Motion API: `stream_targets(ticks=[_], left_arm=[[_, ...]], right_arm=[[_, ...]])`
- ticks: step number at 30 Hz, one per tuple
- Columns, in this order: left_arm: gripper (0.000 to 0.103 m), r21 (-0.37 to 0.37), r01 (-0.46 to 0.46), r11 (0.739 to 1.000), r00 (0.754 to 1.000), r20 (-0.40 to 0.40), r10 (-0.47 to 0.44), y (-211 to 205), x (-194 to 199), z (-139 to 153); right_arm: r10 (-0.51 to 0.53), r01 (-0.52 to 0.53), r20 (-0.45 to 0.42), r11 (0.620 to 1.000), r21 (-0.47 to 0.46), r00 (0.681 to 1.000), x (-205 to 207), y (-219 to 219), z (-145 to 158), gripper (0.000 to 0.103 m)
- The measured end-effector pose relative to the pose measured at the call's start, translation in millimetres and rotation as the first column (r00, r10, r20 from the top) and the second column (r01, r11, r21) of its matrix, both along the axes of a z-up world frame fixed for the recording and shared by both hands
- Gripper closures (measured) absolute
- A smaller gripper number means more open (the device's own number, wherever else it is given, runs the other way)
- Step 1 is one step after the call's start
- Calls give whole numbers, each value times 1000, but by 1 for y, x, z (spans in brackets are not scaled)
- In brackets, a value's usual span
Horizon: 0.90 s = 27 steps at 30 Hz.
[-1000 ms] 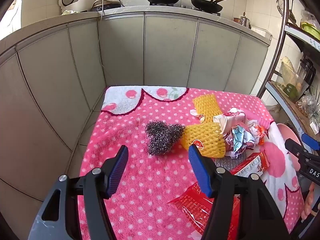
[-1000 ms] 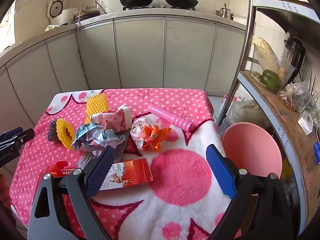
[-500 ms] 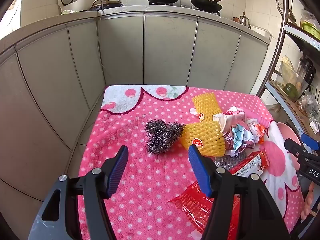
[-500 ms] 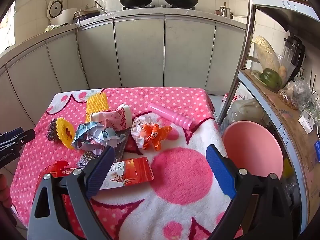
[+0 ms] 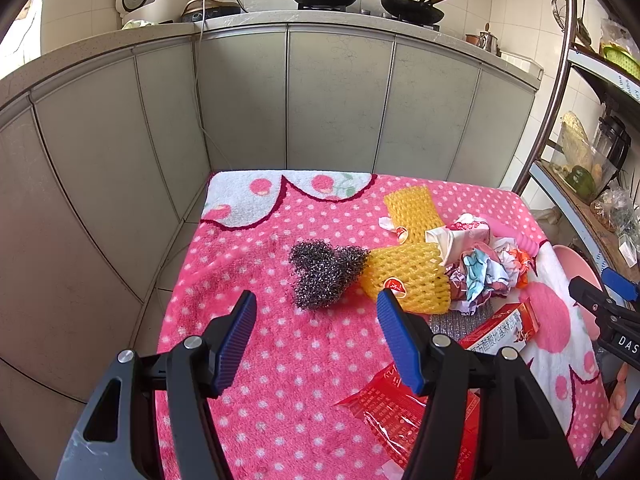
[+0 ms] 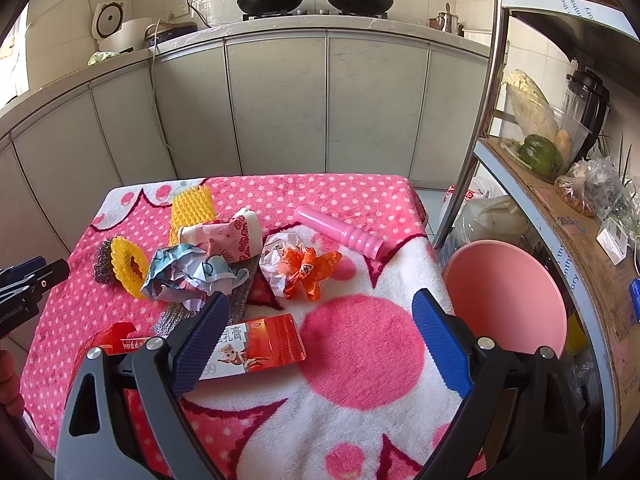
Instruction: Collect trash
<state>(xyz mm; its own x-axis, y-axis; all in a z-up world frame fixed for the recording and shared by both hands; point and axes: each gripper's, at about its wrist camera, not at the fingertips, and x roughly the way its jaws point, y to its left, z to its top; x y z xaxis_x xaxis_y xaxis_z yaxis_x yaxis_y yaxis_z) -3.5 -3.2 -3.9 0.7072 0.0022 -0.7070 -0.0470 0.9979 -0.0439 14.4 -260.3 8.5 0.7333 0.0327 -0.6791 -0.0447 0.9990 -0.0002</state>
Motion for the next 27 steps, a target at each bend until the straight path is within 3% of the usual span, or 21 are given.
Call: stream_targets(ticks=[27], left_arm=[[41, -17, 11, 1000, 1000, 1, -11, 11, 5, -1]], right_arm=[[-14, 14, 4, 1000, 11, 1000, 3, -6, 0, 10]])
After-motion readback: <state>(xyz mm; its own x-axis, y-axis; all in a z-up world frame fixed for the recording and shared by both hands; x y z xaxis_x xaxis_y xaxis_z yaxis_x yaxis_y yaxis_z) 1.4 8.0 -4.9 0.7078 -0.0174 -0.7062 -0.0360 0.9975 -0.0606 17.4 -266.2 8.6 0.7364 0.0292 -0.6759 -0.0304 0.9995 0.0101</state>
